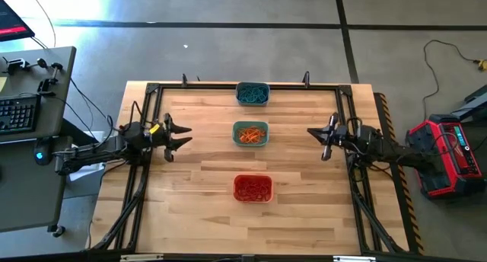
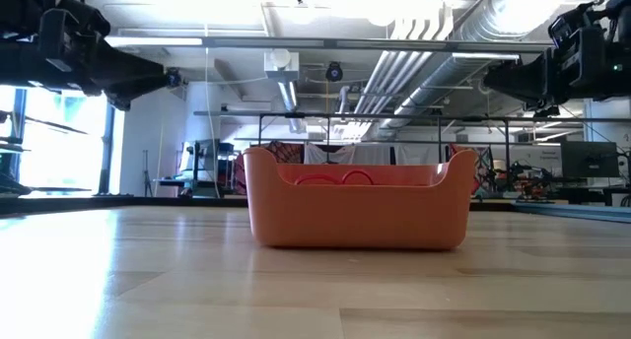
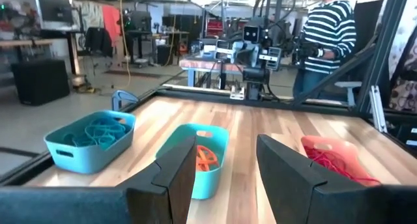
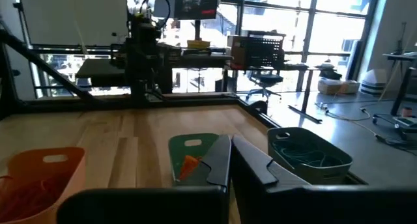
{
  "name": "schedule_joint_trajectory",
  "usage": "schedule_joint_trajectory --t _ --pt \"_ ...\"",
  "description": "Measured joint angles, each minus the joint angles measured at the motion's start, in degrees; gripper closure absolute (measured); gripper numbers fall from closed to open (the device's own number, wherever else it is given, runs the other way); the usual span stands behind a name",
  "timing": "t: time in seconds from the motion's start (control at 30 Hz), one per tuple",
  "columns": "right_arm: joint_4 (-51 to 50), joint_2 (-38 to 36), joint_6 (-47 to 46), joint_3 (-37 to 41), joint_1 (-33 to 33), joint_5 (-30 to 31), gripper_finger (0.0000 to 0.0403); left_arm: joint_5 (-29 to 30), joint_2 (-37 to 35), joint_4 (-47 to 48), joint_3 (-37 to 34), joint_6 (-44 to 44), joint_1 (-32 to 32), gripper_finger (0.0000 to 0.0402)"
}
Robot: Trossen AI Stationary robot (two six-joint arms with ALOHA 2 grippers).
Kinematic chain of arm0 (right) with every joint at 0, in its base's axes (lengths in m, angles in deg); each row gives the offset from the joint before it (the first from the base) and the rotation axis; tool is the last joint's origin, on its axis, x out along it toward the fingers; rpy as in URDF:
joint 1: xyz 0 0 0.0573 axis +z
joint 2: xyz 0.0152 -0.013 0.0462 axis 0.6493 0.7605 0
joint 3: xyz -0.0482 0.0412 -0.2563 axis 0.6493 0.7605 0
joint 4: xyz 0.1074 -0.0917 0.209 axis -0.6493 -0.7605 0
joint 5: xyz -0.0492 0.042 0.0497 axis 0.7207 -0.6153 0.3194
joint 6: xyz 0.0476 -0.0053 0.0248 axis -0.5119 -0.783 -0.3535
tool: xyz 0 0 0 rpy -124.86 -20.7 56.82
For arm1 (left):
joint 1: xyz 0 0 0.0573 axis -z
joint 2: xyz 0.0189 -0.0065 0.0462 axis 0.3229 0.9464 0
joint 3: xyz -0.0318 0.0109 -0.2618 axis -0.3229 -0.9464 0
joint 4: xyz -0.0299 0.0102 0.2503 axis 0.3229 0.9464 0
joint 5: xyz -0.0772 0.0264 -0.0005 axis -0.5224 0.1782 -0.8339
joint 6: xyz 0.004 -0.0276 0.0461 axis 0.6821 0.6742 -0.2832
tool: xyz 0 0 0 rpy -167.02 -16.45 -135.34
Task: Sort rubber bands into baskets
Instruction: Return to Home Position
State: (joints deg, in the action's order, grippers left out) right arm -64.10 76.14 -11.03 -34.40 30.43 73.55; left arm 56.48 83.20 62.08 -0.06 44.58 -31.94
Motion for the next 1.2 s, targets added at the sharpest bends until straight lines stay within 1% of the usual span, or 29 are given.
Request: schedule_joint_trajectory --t 0.2,0.4,0.63,0.8,1.03,1.2 --pt "-0.46 0.04 -2.53 0.00 -3.57 -0.04 0.0403 0.25 1.13 -0.07 0.00 2.41 0.00 0.0248" --pt "-0.47 0.07 -2.41 0.00 -4.96 -0.18 0.0403 0.74 1.45 -0.05 0.00 2.39 0.00 0.0248" --pt "-0.46 0.31 0.02 0.00 -5.42 0.04 0.0403 0.76 1.45 -0.09 0.00 2.39 0.00 0.0248" --pt "-0.48 0.39 0.12 0.00 -5.42 0.06 0.0403 0.76 1.45 -0.09 0.00 2.37 0.00 0.0248" --pt "-0.48 0.39 -5.28 0.00 -5.42 0.08 0.0403 0.75 1.45 -0.09 0.00 2.37 0.00 0.0248" --pt "-0.47 0.39 -5.14 0.00 -5.42 0.08 0.0403 0.74 1.45 -0.09 0.00 2.37 0.00 0.0248"
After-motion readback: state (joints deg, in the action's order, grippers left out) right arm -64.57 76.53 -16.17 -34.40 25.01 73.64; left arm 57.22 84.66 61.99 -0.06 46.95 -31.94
